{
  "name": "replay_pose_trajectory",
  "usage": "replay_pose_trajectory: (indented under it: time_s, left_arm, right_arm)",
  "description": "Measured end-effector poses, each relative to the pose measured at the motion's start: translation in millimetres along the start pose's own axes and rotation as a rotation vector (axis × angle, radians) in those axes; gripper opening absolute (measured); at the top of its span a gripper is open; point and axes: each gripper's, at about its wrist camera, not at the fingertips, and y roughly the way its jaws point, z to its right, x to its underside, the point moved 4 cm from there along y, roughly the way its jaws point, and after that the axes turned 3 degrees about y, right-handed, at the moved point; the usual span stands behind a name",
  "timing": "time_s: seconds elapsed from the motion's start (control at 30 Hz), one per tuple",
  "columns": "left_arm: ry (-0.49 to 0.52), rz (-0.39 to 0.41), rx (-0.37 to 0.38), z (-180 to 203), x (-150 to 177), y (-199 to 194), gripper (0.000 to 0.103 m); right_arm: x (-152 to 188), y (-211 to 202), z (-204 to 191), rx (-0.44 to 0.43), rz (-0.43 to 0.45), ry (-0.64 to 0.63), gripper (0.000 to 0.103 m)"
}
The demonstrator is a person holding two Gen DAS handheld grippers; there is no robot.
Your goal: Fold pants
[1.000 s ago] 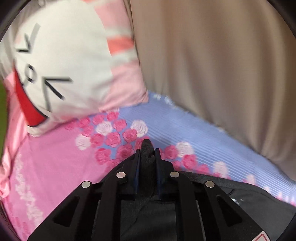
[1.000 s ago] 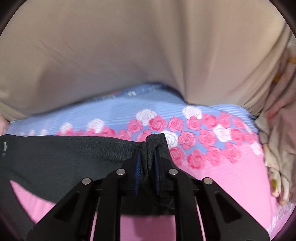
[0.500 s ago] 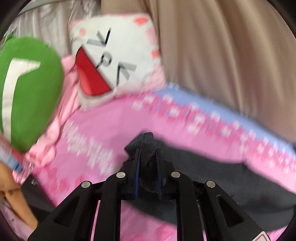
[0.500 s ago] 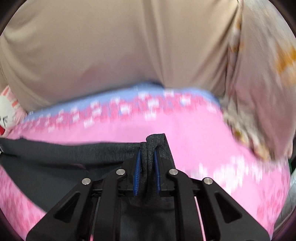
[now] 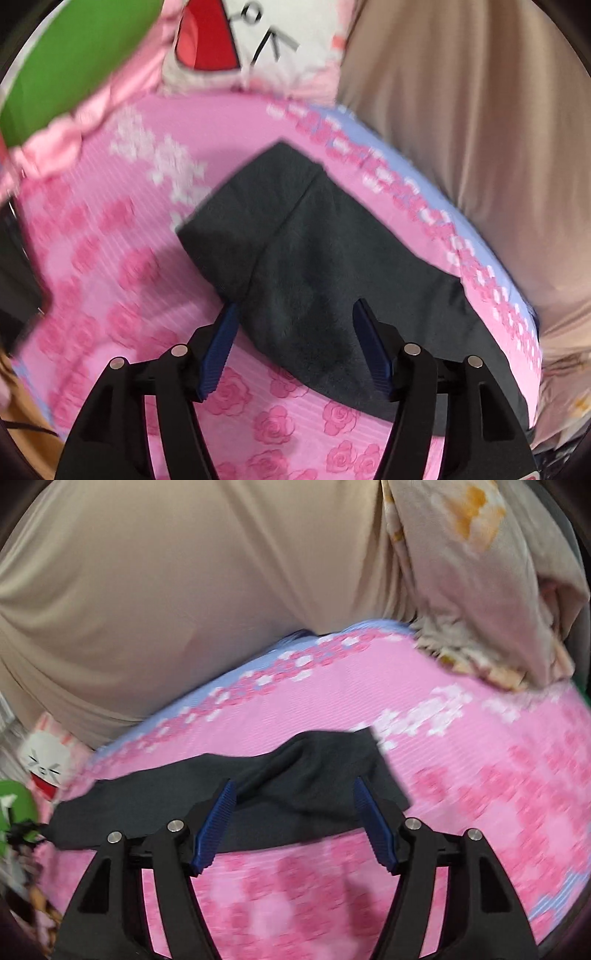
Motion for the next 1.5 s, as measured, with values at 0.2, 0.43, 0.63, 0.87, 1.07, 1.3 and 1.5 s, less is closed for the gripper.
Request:
replay_pose_trajectory:
  time_s: [0.2, 0.43, 0.63, 0.87, 1.07, 1.3, 1.5]
  left_arm:
    - [-0.016, -0.006, -0.059, -0.8, -11.7, 23.9, 0.000]
    - [-0.012, 0.050, -0.104, -9.2, -38.1, 17.8, 0.000]
    - [0.012, -0.010, -0.134, -12.5, -30.0, 33.4, 0.000]
    - [0.047, -0.012, -0.163, -8.9, -27.1, 39.0, 0.000]
    - [0.046, -0.015, -0.166, -8.0, -25.9, 43.1, 0.000]
    - [-0.018, -0.048, -0.098, -13.6, -16.0, 36.4, 0.009]
    - [-0.110, -0.067, -0.009, -18.2, -26.0, 43.2, 0.000]
  right_arm:
    - [17.8, 36.1, -32.6, -0.009, -0.073, -0.022, 0.064]
    - [-1.2, 83.3, -25.7, -0.023, -0.135, 0.145, 0.064]
    - [-21.6, 128.5, -19.8, 0.150, -0.186, 0.157, 0.004]
    - [-27.9, 55.2, -46.0, 0.053, 0.007, -0.001, 0.005]
    - [20.1, 84.5, 6.5, 0.119, -0.167, 0.101, 0.014]
    - [1.0, 84.7, 27.7, 0.159, -0.105, 0.134, 0.047]
    - [-7.0, 74.4, 14.6, 0.127, -0.044, 0.120, 0.002]
